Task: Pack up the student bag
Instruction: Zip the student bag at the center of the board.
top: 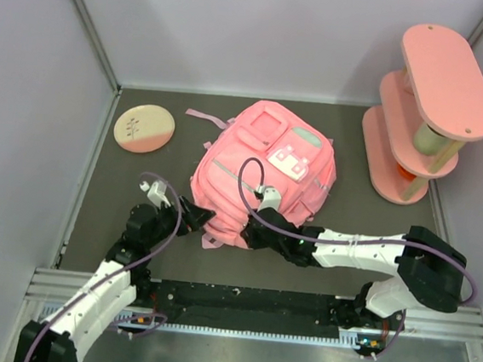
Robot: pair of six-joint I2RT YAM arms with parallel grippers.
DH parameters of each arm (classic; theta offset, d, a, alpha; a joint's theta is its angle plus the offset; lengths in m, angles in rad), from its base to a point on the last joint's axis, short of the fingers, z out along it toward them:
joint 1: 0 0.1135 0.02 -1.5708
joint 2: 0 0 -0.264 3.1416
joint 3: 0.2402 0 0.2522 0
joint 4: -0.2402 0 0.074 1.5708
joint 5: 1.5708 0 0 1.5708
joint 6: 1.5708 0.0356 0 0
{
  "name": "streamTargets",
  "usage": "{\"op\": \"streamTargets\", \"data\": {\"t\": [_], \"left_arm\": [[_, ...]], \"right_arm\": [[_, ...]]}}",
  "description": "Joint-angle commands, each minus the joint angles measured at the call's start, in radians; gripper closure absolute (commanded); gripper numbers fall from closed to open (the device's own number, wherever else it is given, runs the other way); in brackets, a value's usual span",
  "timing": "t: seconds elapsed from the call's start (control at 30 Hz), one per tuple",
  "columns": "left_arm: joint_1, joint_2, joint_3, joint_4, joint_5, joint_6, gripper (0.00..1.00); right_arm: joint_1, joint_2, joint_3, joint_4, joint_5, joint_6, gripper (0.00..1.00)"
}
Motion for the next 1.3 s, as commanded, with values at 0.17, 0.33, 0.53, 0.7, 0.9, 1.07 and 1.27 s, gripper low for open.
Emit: {"op": "streamTargets", "data": {"t": [0.17,0.33,0.53,0.7,0.9,1.07,1.27], "left_arm": [[-0.034,-0.069,-0.056,0.063,-0.007,-0.137,0.06],[-0.056,0.086,-0.034,0.186,0.03,-0.14,0.09],[-0.067,0.212,-0.03,0.265,0.01,-0.123,0.43],[-0.061,0.124,0.157,-0.111,-0.238,0.121,1.0],[0.018,0.138,0.27,-0.236,-0.253,0.244,1.0],[0.116,0.241,0.286,-0.18,-0.09,0.278,0.87],[0.117,0.174,0.181,-0.119,0.093,0.178,0.23]], "right_arm": [[0.002,0.033,0.058,0.059,-0.076,-0.001,1.0],[0.01,0.045,0.068,0.066,-0.085,0.02,1.0],[0.03,0.055,0.089,0.05,-0.08,0.019,1.0],[0.04,0.032,0.098,-0.068,-0.035,-0.044,1.0],[0.027,-0.027,0.063,-0.162,0.084,-0.141,1.0],[0.014,-0.045,0.068,-0.155,0.087,-0.156,1.0],[0.011,-0.001,0.086,-0.078,0.047,-0.127,1.0]]}}
